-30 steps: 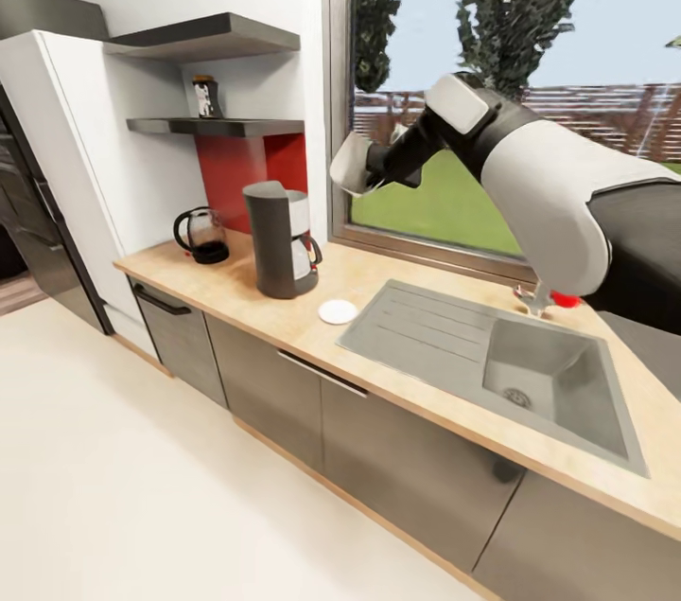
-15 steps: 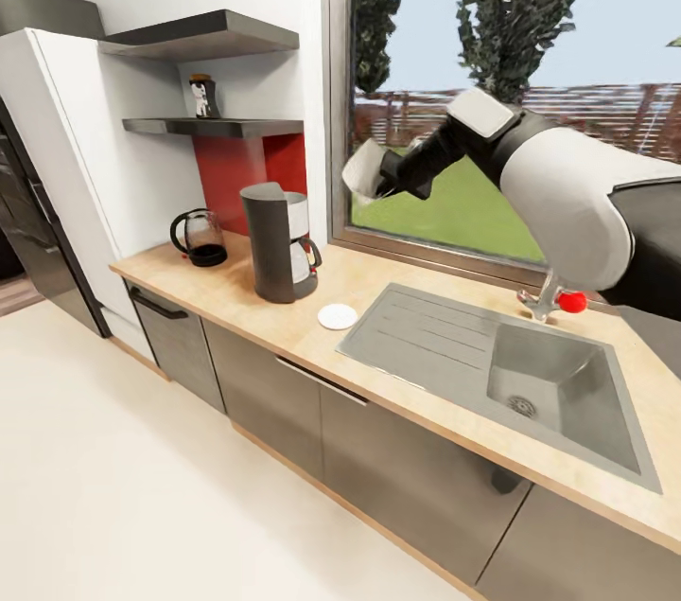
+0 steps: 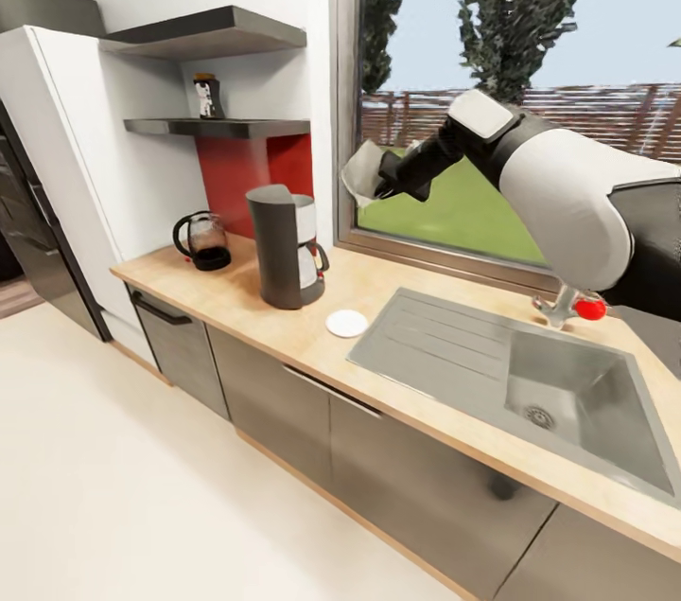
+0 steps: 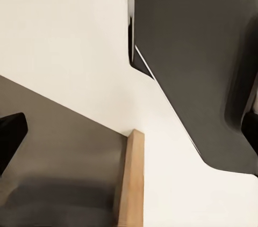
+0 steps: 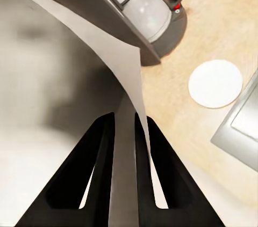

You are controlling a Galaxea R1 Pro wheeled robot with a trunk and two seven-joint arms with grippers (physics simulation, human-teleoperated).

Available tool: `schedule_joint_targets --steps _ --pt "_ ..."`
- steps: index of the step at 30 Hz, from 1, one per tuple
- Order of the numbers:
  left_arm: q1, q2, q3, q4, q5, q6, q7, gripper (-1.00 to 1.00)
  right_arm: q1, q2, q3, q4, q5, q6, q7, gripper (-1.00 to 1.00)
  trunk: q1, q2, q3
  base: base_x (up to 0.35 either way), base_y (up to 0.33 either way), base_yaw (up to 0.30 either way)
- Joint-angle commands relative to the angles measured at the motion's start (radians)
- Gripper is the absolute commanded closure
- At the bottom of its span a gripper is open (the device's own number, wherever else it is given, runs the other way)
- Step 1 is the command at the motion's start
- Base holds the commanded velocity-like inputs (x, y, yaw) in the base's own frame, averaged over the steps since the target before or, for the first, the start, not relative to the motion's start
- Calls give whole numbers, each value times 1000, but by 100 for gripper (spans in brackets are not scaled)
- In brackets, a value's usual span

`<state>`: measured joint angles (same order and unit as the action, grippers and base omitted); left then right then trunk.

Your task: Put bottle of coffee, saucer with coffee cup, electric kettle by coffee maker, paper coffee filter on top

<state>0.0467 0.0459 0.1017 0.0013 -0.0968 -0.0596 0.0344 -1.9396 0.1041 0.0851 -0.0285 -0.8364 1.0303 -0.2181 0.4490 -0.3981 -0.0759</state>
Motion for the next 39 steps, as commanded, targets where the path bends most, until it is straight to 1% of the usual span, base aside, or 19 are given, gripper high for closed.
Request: schedule_joint_targets --steps 1,18,26,34,39 --pt "0 0 8 0 -10 -4 2 -100 -1 2 9 -1 -13 2 -6 100 1 -2 -2 230 220 0" --pt "0 -4 9 0 -11 -3 2 -100 -1 5 8 -2 -13 2 -6 100 1 -2 -2 214 261 0" --pt "0 -5 11 0 -11 -3 2 -100 -1 3 8 -2 -13 2 -6 100 1 -2 -2 80 33 0" --pt "0 -4 10 0 -11 -3 2 -100 -1 4 8 -2 -13 2 -6 100 1 -2 -2 201 116 0" --pt "0 -4 9 0 -11 -3 2 -100 -1 5 8 -1 -13 2 -6 100 1 -2 -2 47 25 0"
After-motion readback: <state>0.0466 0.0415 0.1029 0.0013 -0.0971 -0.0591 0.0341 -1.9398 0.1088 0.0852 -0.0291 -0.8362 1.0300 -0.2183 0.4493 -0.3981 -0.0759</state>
